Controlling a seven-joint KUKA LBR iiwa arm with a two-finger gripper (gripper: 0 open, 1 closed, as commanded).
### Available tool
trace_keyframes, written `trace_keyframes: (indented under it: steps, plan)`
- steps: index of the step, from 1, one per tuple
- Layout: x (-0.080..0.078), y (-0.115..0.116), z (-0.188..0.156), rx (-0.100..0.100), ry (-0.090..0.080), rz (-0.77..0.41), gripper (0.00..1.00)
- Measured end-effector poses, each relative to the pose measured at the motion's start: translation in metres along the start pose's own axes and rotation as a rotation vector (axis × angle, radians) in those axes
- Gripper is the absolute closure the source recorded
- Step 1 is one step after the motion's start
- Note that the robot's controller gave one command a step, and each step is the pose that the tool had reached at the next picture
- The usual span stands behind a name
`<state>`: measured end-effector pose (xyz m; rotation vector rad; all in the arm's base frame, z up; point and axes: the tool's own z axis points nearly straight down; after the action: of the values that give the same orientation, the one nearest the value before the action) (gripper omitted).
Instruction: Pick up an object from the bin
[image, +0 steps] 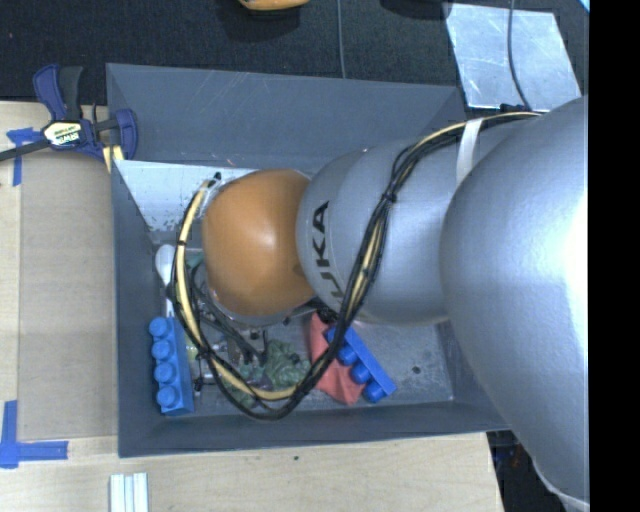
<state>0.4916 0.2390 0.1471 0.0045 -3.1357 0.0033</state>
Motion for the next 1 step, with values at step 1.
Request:
trace_keyframes:
  steps: [1]
  plan:
    - [-0.0022, -0.001, -0.0045, -0.003, -0.007, 0.003, 0.0]
